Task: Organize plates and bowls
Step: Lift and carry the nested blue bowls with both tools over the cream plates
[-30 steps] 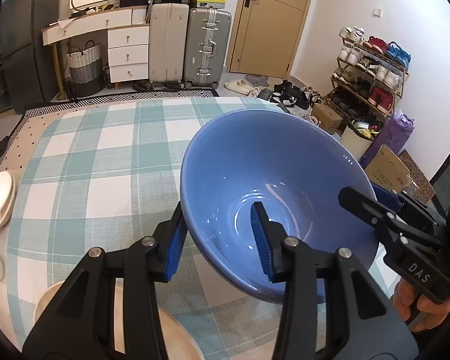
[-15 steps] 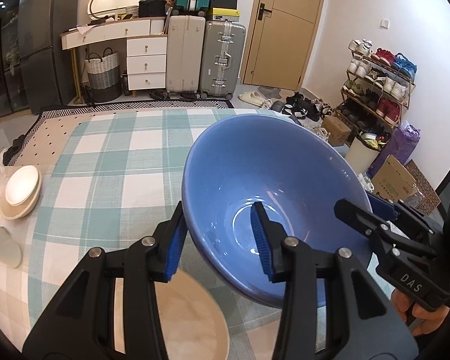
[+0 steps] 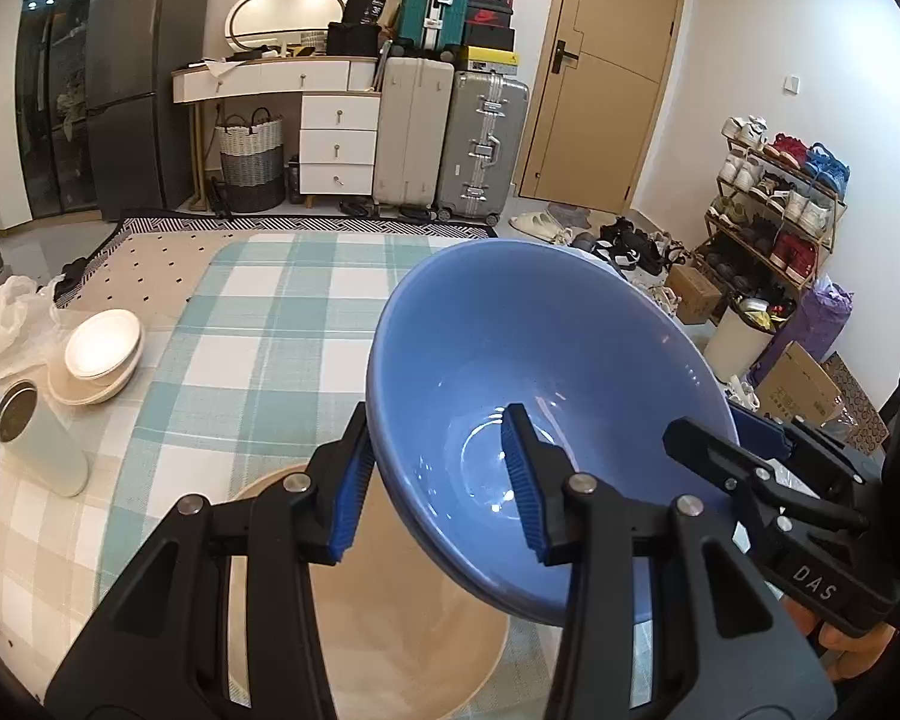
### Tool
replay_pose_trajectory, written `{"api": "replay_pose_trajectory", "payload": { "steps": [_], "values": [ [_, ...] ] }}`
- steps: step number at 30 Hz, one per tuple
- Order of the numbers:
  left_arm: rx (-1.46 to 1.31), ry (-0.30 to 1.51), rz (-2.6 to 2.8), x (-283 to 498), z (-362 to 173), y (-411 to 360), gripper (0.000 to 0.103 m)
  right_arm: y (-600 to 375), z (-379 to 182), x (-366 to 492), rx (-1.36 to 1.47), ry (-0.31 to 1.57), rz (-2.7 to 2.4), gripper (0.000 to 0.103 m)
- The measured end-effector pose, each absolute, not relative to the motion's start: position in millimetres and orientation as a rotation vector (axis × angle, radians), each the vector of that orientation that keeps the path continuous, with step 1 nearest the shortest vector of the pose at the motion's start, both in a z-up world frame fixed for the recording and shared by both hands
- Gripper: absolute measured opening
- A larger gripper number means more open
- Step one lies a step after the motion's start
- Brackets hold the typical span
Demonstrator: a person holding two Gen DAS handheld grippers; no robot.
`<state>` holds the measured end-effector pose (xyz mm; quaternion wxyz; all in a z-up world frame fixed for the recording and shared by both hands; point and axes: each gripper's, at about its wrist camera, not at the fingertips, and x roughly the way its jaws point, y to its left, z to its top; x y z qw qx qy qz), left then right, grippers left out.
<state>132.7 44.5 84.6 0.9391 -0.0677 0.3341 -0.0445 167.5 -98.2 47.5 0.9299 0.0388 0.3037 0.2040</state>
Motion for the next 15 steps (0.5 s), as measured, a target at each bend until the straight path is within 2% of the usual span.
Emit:
{"api": "replay_pose_trajectory", "payload": {
  "steps": [15],
  "values": [
    [-0.148, 0.671, 0.015, 51, 81, 115, 0.039, -35, 41, 134, 0.048, 0.620, 0.515, 0.043]
  ]
}}
